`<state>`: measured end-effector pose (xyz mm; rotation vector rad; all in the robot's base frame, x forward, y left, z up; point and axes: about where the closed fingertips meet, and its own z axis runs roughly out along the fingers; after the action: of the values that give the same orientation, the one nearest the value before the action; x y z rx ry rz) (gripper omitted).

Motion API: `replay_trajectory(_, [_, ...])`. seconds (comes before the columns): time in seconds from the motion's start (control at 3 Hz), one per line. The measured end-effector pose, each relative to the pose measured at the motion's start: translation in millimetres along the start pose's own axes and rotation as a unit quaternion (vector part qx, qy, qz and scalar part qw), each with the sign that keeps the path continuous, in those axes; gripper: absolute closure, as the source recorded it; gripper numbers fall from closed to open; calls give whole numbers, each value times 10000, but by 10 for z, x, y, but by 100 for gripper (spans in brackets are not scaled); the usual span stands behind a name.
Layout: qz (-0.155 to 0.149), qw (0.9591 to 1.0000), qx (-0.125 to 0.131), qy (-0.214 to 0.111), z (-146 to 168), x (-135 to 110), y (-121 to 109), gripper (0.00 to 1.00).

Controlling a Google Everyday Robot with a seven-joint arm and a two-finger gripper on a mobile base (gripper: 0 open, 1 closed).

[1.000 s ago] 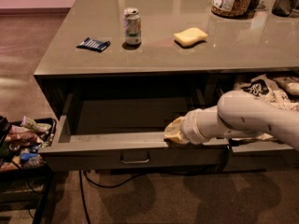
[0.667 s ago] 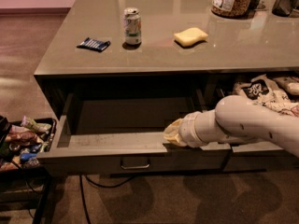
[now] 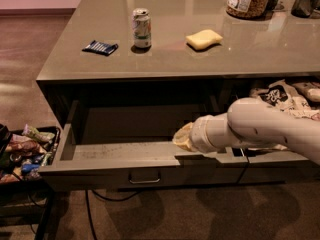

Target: Open top drawer

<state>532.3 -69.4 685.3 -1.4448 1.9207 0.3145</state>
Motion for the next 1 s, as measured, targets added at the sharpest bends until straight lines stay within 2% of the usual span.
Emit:
replay_trajectory(0.33, [39,10000,-9,72,82,20,-196,100])
replay_trajectory(0.67, [207,9997,-68,130,150,182,-297,100])
replay_trajectory(1.0, [519,9980,-114,348,176,452,-265,100])
